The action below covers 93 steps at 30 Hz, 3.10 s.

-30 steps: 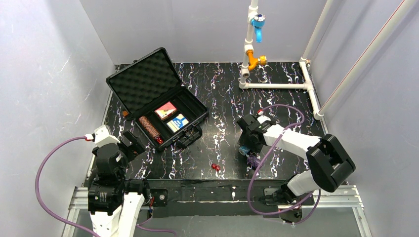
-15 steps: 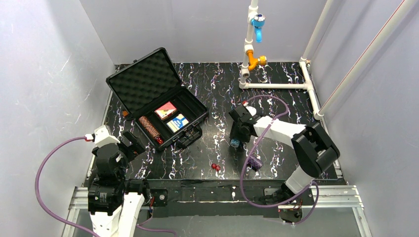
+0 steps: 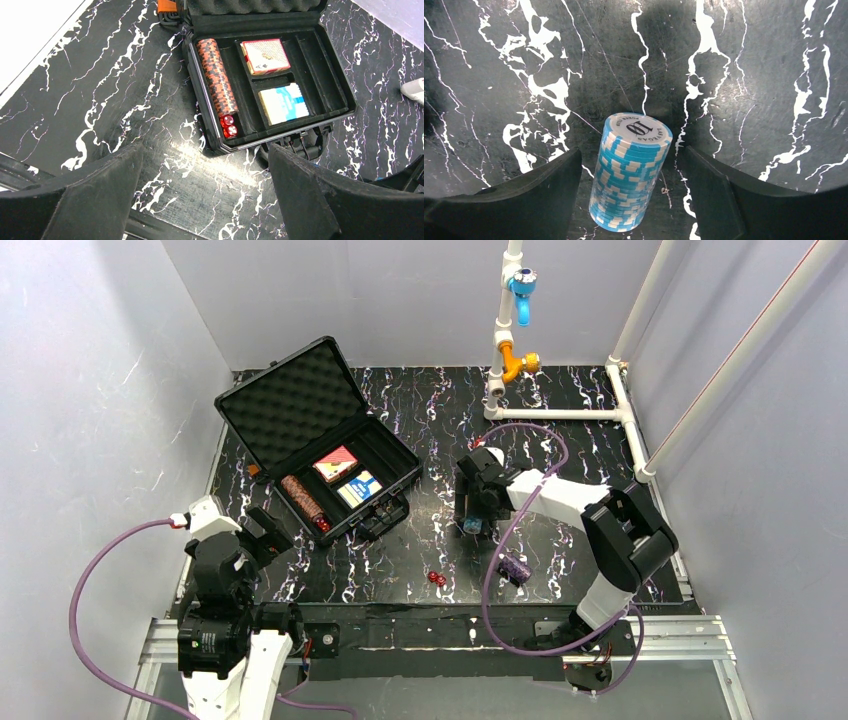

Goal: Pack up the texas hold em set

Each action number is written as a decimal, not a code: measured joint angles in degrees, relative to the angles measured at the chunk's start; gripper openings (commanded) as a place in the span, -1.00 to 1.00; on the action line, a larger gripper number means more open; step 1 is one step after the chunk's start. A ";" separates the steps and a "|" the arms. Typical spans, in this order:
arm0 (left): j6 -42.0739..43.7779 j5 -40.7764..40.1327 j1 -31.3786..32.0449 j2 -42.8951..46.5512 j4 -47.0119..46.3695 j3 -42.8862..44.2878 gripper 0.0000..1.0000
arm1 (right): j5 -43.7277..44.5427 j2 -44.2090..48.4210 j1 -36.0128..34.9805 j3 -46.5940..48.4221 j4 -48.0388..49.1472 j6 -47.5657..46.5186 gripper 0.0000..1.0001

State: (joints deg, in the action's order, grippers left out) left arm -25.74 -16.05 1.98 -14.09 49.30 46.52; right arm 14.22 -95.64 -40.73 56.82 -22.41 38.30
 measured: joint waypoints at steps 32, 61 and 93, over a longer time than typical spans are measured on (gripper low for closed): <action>0.04 -0.28 0.00 0.42 0.00 0.00 0.91 | 1.20 -5.57 0.00 7.28 -6.29 -1.97 -0.58; 3.34 11.10 0.00 -2.08 -3.04 0.00 0.97 | -22.21 9.03 -3.10 -0.48 27.41 -6.88 -0.97; -4.15 68.76 0.00 -18.69 -34.18 -1.51 0.59 | -48.98 6.19 -12.70 1.70 73.55 12.15 -0.97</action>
State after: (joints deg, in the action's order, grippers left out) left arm -29.89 52.71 1.98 -32.77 15.11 45.01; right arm -34.76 -89.45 -53.43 58.52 51.13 50.46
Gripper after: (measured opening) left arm 0.823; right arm 0.525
